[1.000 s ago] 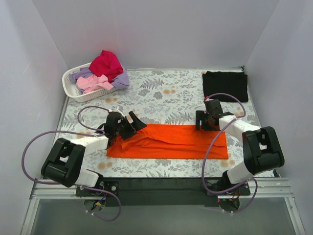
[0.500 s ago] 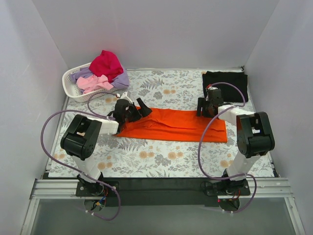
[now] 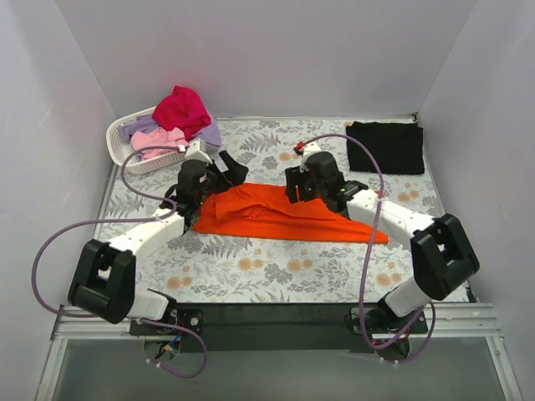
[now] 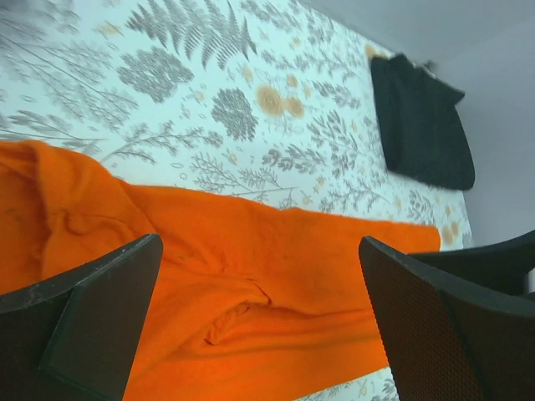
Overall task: Fold and stack the t-shirts
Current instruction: Fold the tshirt
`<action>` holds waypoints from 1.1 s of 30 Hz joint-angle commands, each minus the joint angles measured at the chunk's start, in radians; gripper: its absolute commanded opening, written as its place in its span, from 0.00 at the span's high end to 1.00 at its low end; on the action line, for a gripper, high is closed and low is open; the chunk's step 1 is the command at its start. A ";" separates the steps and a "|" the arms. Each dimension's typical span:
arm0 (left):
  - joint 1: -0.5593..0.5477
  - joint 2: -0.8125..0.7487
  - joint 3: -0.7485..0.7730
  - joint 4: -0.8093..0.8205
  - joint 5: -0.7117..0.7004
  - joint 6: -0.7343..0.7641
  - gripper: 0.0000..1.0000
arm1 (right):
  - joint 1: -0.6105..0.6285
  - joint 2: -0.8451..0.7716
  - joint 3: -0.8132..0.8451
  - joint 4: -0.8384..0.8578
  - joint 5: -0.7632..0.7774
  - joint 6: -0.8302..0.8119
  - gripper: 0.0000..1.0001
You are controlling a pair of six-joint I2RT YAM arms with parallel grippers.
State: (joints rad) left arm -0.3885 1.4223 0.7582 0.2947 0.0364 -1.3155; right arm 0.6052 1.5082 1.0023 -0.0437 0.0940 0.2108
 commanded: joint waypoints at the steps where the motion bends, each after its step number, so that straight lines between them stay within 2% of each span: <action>1: 0.013 -0.097 -0.011 -0.193 -0.176 -0.004 0.02 | 0.068 0.088 0.074 0.033 -0.046 0.012 0.44; 8: 0.054 -0.278 -0.109 -0.285 -0.193 0.002 0.02 | 0.152 0.248 0.179 0.071 -0.088 0.030 0.54; 10: 0.054 -0.290 -0.120 -0.328 -0.194 0.007 0.02 | 0.176 0.277 0.205 0.071 -0.086 0.033 0.55; 14: 0.054 -0.321 -0.177 -0.302 -0.127 -0.013 0.02 | 0.199 0.313 0.228 0.074 -0.114 0.047 0.58; 19: 0.056 -0.326 -0.237 -0.204 0.008 -0.016 0.02 | 0.212 0.360 0.252 0.073 -0.132 0.064 0.63; 33: 0.056 -0.261 -0.269 -0.141 0.080 0.001 0.02 | 0.246 0.432 0.298 0.045 -0.111 0.093 0.68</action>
State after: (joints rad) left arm -0.3359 1.1568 0.4969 0.1188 0.0910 -1.3285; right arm 0.8402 1.9339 1.2465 -0.0063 -0.0223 0.2897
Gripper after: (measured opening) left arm 0.982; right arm 0.324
